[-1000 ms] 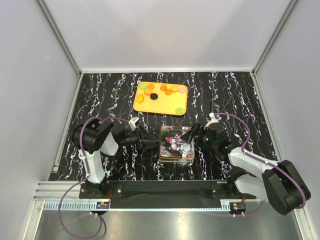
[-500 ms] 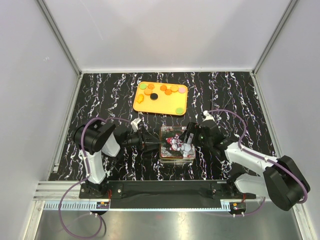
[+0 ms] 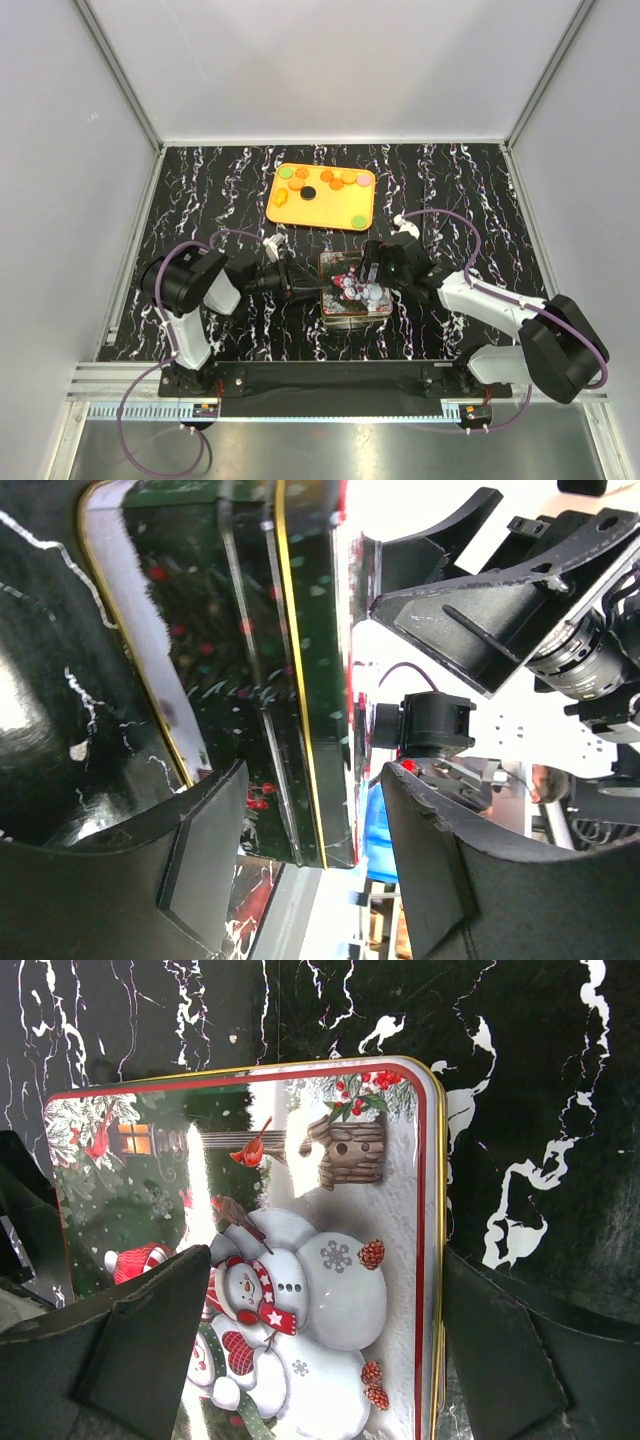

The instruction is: Pack the cookies

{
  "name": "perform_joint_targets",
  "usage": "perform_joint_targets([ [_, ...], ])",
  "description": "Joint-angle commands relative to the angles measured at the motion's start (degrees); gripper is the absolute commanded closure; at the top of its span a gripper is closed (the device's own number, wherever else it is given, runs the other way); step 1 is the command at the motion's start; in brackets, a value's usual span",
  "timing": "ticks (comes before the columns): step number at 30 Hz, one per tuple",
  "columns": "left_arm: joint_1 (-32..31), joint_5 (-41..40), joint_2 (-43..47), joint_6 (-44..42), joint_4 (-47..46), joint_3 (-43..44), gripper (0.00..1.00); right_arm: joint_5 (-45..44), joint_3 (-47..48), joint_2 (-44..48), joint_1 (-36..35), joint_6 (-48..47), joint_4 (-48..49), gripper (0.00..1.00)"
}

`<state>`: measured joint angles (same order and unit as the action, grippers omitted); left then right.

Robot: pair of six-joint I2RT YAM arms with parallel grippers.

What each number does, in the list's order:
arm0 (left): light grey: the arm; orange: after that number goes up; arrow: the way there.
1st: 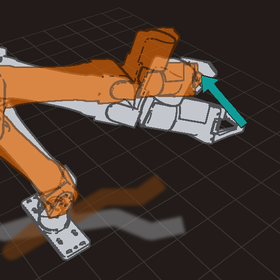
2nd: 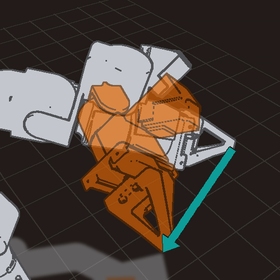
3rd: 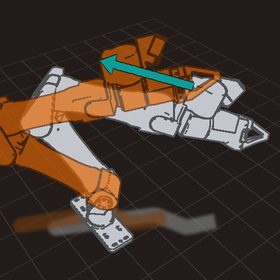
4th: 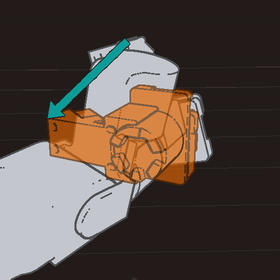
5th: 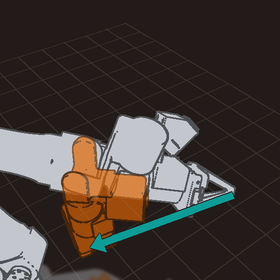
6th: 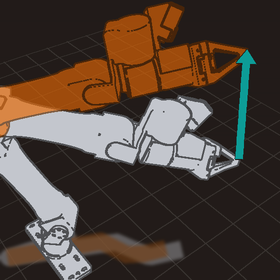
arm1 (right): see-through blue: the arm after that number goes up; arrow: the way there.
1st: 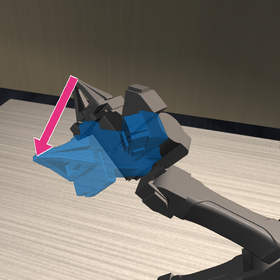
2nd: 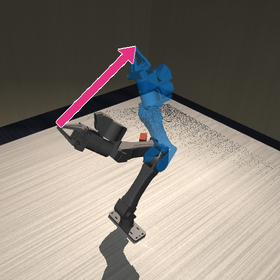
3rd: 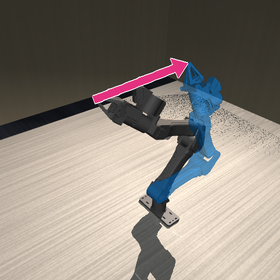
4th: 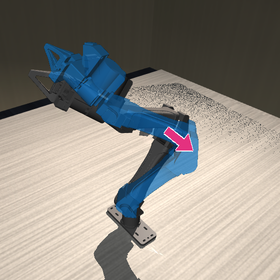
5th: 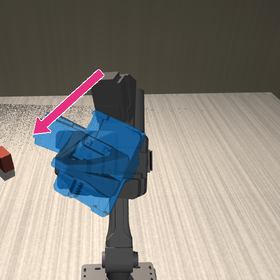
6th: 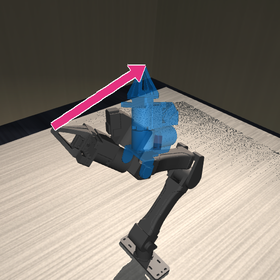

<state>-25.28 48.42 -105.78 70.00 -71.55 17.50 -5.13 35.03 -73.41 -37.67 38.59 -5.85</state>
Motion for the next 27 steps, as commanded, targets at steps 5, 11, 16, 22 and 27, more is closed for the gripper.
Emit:
perform_joint_targets([
  [5,-1.2,-2.5,5.6,-6.1,2.0,1.9,0.40,1.5,2.5,0.4,-2.3,-1.1,-2.4,0.03],
  [11,-1.3,-3.9,7.8,-10.1,11.8,3.2,0.43,2.6,3.4,-1.3,-2.4,-1.6,-2.5,0.02],
  [16,-1.7,-5.9,9.5,-13.1,18.3,3.8,0.45,2.8,4.0,-3.2,-2.9,-1.8,-2.6,0.02],
  [22,-2.0,-7.2,9.8,-13.9,22.0,3.9,0.51,4.9,4.7,-5.5,-2.8,-1.9,-2.0,0.02],
  [27,-3.9,-11.0,11.6,-15.7,29.7,4.9,0.63,4.3,5.3,-6.8,-2.8,-2.1,-2.9,0.01],
])
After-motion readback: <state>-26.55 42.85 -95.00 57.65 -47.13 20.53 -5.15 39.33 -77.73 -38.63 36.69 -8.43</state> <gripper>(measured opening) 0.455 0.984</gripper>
